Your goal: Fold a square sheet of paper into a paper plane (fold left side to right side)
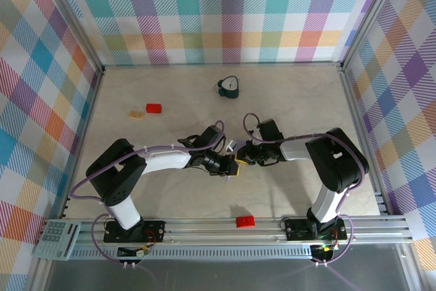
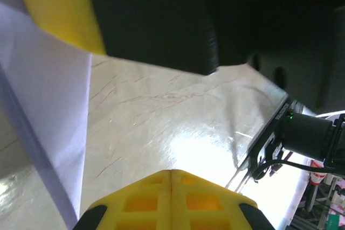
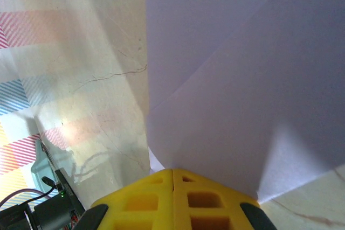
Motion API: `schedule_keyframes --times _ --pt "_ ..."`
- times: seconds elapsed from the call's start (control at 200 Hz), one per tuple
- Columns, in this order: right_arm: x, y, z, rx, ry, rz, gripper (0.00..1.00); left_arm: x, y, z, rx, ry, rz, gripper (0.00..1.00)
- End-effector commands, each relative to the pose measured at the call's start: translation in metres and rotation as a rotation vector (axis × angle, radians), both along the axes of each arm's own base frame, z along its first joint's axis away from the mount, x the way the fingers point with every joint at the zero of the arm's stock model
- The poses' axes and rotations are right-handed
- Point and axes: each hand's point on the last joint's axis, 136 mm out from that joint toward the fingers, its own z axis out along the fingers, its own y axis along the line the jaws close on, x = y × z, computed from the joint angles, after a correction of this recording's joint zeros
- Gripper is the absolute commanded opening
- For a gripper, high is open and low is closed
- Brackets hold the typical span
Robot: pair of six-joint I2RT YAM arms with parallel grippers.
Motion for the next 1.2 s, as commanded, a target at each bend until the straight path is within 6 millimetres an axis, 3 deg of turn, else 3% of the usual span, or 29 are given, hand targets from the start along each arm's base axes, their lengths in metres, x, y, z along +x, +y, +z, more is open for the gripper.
schedule_keyframes --times 0.0,0.435,0.78,1.195 --pt "-0.024 -0.020 -0.040 -0.151 0.105 0.005 0.00 -0.004 0.001 -0.006 -0.013 0.047 -0.006 0.03" --pt "-0.028 -0.020 -0.044 -0.172 0.116 0.017 0.00 0.003 0.011 -0.025 0.020 0.061 0.035 0.03" --pt "-0.028 -0.021 -0.045 -0.189 0.115 0.021 0.00 -0.003 0.017 -0.038 0.041 0.091 0.037 0.03" --pt "-0.030 -0.025 -0.047 -0.228 0.117 0.033 0.00 -0.008 0.024 -0.042 0.056 0.094 0.045 0.03"
